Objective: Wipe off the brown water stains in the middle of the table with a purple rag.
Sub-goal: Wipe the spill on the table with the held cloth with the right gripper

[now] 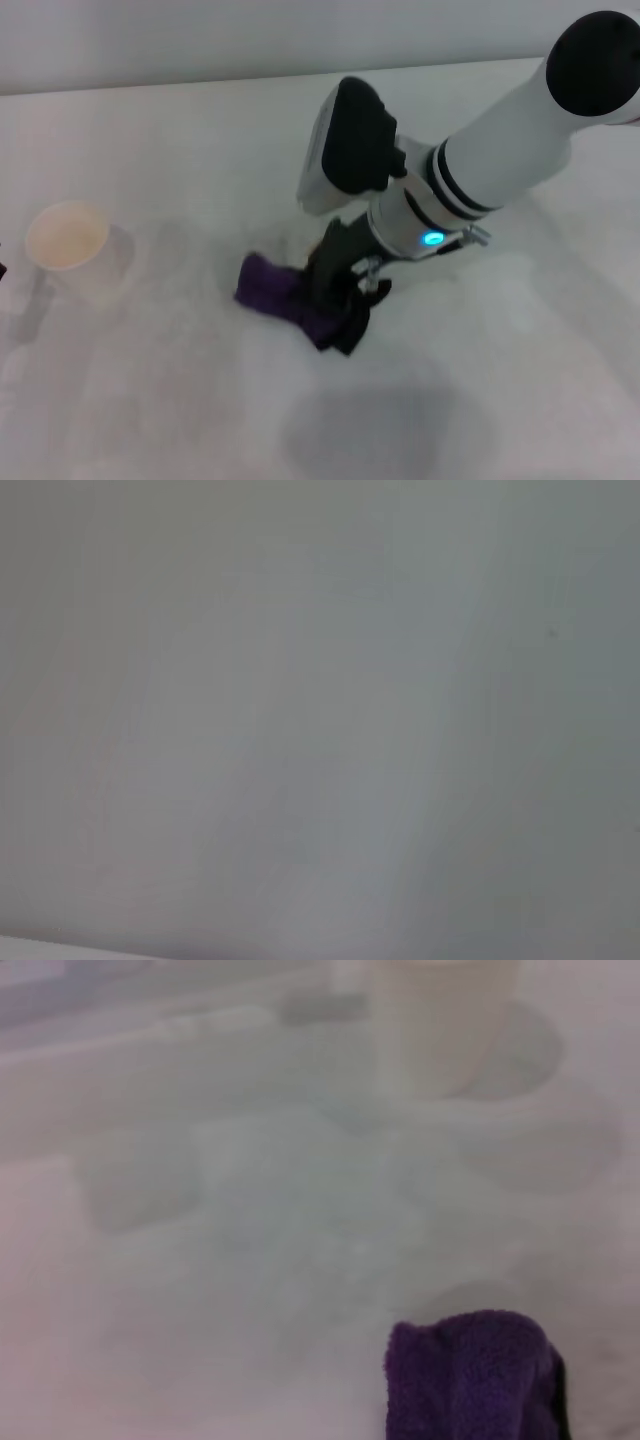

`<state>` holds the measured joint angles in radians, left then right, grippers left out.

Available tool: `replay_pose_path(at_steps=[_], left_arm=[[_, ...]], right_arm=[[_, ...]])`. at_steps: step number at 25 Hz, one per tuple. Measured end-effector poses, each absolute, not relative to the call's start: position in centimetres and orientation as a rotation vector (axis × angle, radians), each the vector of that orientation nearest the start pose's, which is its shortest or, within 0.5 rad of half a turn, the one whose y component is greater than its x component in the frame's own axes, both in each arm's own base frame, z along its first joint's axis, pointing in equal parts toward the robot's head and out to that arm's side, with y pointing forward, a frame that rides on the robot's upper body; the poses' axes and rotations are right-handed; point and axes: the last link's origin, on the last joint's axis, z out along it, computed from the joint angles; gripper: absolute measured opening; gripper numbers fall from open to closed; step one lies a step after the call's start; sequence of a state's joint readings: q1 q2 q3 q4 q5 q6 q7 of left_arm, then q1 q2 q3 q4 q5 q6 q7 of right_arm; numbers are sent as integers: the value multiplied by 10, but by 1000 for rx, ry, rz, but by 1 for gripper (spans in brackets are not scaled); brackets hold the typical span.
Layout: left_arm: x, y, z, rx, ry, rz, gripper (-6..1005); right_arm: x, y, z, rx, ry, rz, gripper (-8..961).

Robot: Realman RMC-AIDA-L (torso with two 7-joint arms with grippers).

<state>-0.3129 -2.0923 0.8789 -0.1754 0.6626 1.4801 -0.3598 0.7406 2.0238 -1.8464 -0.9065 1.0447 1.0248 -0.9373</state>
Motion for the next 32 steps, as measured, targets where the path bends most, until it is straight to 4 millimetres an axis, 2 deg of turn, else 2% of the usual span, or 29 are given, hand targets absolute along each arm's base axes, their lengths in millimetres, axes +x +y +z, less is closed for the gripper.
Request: replay_pose_path(at_steps=[4, 8, 9, 12, 15, 19, 24, 27, 32], left_arm=[[-364, 236, -25, -1577, -736, -816, 887], [-363, 236, -25, -1577, -733, -819, 888], [-363, 236, -25, -1577, -732, -820, 888], [-363, 237, -24, -1577, -729, -822, 888], [-362, 239, -23, -1577, -720, -824, 888], [-361, 240, -22, -1577, -714, -827, 889], [-360, 243, -21, -1578, -703, -831, 889], [-360, 243, -21, -1578, -700, -831, 888], [-360, 243, -21, -1578, -701, -833, 888]], right_arm=[[174, 377, -100, -2812, 397, -312, 98], [183, 399, -85, -2661, 427, -336, 97], [187, 408, -75, -2603, 462, -334, 97], [189, 411, -70, -2584, 483, -334, 97], [188, 402, -75, -2636, 478, -376, 97], [173, 373, -98, -2800, 395, -434, 101], [152, 345, -117, -2972, 294, -370, 105], [150, 344, -126, -2967, 237, -353, 108], [162, 361, -127, -2859, 246, -334, 113]])
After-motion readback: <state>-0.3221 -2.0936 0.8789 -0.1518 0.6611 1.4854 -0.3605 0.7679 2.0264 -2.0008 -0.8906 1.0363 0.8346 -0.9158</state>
